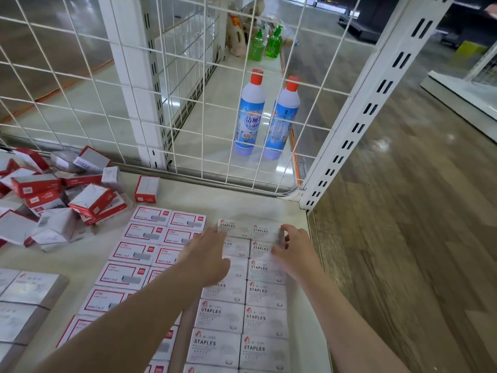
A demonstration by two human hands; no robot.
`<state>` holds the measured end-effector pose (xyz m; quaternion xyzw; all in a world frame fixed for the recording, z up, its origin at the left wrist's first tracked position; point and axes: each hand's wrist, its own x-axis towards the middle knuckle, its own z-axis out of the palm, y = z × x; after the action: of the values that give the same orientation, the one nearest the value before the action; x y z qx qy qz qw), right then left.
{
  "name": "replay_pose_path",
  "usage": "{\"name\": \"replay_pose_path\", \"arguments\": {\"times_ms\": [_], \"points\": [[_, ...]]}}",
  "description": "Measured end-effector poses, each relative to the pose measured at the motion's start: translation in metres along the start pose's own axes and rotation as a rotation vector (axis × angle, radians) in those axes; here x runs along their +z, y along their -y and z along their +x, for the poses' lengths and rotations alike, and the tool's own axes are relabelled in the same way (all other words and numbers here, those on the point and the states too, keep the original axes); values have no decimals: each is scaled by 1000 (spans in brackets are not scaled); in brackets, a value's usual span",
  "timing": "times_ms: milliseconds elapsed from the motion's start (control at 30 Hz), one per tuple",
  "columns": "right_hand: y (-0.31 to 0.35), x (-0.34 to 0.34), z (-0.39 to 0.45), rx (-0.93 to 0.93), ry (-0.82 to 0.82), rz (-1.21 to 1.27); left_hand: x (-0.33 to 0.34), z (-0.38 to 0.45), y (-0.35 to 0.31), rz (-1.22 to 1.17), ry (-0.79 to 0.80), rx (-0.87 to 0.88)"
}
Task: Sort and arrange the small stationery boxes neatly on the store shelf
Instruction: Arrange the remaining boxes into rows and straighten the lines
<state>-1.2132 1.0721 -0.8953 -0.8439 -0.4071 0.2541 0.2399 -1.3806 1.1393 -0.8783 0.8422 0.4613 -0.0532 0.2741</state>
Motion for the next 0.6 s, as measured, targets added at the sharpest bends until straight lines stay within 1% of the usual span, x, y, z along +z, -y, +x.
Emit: {"name": "replay_pose_path", "arguments": {"times_ms": [100, 200, 300, 467, 600], "points": [[3, 2, -5, 1, -54, -5, -1, -7, 3, 24, -36, 12], [4, 3, -11, -45, -137, -8, -7, -13, 6, -11, -75, 44], [10, 1, -18, -79, -164, -18, -13, -22, 6, -66, -81, 58], [33, 2, -31, -149, -145, -79, -29, -41, 16, -115, -112, 58], [64, 15, -45, -156, -92, -67, -51, -64, 45, -51, -153, 4]]}}
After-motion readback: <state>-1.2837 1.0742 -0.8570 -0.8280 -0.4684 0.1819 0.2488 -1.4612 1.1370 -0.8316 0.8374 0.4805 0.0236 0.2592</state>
